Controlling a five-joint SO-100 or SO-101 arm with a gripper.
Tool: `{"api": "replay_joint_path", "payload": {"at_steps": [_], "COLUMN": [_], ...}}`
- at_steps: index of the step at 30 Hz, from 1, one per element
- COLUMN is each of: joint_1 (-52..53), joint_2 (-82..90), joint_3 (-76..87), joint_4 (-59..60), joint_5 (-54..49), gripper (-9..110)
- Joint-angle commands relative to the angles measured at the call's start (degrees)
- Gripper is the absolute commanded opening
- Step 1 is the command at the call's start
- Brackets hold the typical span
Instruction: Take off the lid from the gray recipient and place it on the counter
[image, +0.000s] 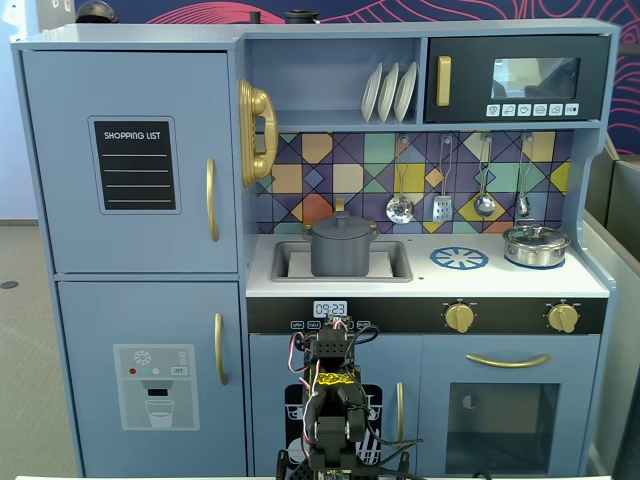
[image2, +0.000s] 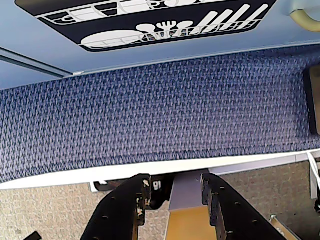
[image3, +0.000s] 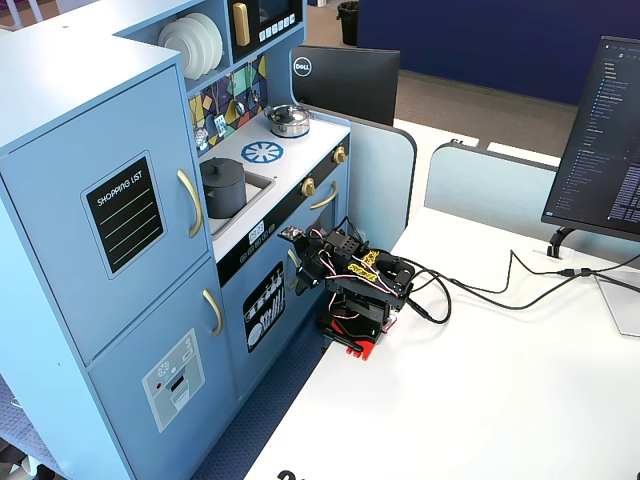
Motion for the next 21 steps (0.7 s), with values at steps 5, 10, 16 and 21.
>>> {"api": "replay_joint_path", "payload": {"at_steps": [5,10,16,21], "joint_1": [-0.2,-0.3,0.9,-1.8], "joint_2": [-0.4,-0.4,-1.1,-9.6], "joint_3": [0.1,0.1,-3.3,-21.7], "joint_4": [10.5,10.5,0.3,-10.5], "joint_5": [-0.2,-0.2,0.2,-3.8], "gripper": [0,0,0,0]}}
